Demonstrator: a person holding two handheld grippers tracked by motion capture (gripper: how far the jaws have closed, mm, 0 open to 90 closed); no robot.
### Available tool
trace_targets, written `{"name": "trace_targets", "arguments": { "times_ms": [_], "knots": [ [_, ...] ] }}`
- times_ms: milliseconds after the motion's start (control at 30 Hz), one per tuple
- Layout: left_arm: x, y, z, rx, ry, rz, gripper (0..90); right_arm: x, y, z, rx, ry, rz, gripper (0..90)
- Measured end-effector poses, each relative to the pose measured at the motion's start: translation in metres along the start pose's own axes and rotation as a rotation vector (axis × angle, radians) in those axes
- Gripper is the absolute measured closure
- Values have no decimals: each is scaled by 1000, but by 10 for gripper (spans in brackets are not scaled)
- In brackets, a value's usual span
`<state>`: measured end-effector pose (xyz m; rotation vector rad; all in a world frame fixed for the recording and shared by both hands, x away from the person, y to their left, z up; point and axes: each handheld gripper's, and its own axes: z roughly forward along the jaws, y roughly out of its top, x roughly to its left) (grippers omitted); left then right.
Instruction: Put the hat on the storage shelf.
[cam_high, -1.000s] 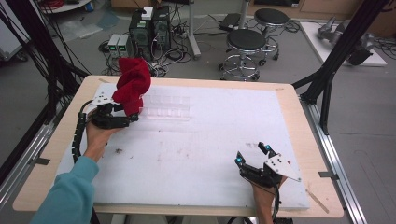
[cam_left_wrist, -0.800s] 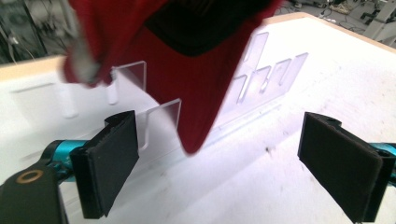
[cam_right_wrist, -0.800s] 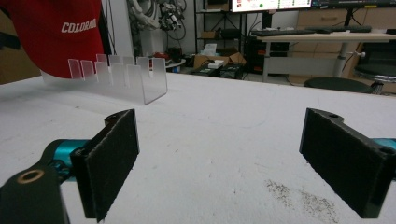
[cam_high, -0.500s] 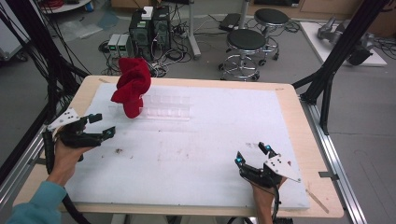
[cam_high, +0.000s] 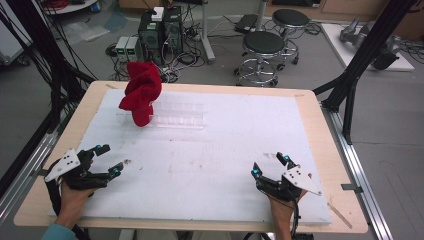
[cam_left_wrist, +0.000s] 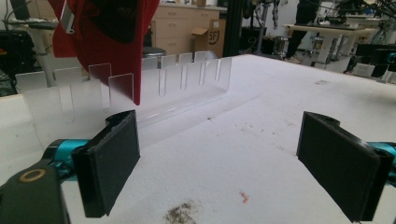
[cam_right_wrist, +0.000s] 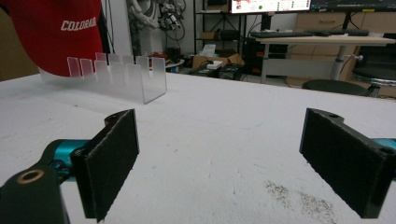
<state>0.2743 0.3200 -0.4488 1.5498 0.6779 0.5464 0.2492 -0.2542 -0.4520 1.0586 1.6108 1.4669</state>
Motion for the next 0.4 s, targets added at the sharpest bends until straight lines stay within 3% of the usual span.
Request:
{"name": "trace_targets", "arguments": {
  "times_ms": [67,200,400],
  "knots": [
    [0,-2,0,-3,-1,0,143,0,0,0,-1,0,-4,108],
    [-4,-3,-1,-18,5,38,150,1,0,0,-1,6,-14,108],
    [-4,-4,-2,-25,18,35,167,2,-1,-2,-16,10,-26,108]
  ]
}}
